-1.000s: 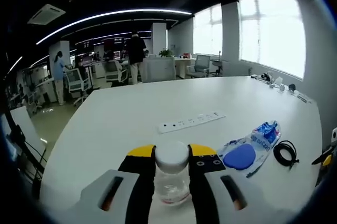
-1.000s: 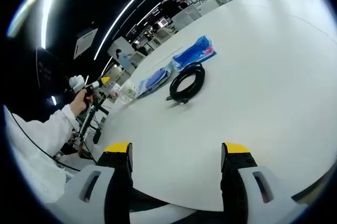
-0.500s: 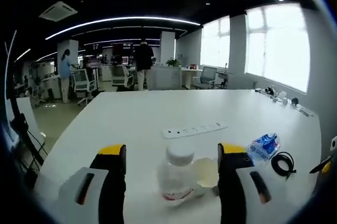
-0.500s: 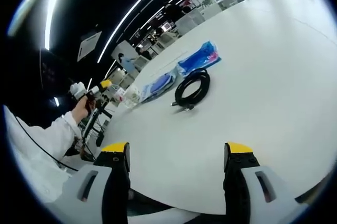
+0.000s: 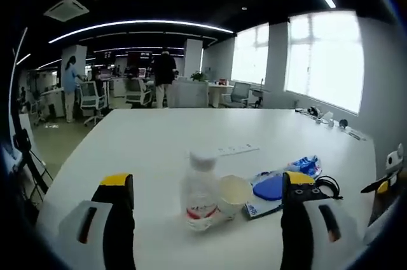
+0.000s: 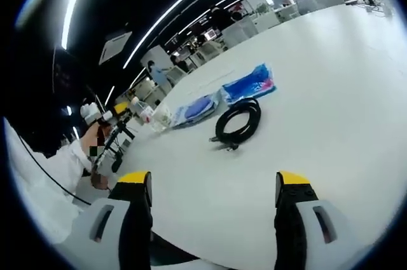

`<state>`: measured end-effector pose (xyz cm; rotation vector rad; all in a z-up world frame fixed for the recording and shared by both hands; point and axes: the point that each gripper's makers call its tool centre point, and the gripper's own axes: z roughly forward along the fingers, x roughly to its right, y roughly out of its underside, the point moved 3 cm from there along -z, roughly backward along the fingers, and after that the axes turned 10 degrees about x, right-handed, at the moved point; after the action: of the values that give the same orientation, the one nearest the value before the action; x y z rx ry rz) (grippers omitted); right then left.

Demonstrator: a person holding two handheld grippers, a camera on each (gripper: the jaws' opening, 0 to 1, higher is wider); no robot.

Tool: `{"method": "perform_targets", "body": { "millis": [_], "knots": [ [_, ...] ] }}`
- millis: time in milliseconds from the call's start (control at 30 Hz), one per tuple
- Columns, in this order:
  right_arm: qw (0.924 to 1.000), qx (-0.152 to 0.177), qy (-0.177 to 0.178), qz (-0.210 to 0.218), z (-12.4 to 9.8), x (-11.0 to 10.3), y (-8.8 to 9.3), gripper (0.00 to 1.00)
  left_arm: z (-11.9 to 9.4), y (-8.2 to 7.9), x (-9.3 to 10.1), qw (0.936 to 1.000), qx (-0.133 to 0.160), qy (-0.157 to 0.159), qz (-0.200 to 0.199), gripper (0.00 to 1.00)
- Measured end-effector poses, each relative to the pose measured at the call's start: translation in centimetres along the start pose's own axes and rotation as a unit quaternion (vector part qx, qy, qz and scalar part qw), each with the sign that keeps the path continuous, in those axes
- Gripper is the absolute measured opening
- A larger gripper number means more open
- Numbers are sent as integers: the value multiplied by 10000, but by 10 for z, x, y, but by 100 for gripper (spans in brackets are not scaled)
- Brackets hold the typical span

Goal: Arrange the tabletop items into an orderly group along one side of the table until the central work area is clear of visible clutter.

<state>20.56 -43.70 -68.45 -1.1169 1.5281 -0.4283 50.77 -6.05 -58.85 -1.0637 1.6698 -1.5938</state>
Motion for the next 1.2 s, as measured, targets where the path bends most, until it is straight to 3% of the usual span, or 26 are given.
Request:
{"method": "perform_targets", "body": {
  "millis": [533,700,1033,1200],
  "knots": [
    [9987,-68,80,-506,2,2,-15,81,-54,33,23,9996,-176,195,-129,100],
    [9956,-194,166,-905,3,7,-22,81,-71,47,33,9991,-331,213,-149,100],
    [9936,-227,143,-1098,9,13,-36,82,-98,54,53,9983,-424,314,-258,100],
    [9930,-196,130,-1157,13,15,-42,82,-109,67,56,9974,-547,408,-245,100]
  ]
}}
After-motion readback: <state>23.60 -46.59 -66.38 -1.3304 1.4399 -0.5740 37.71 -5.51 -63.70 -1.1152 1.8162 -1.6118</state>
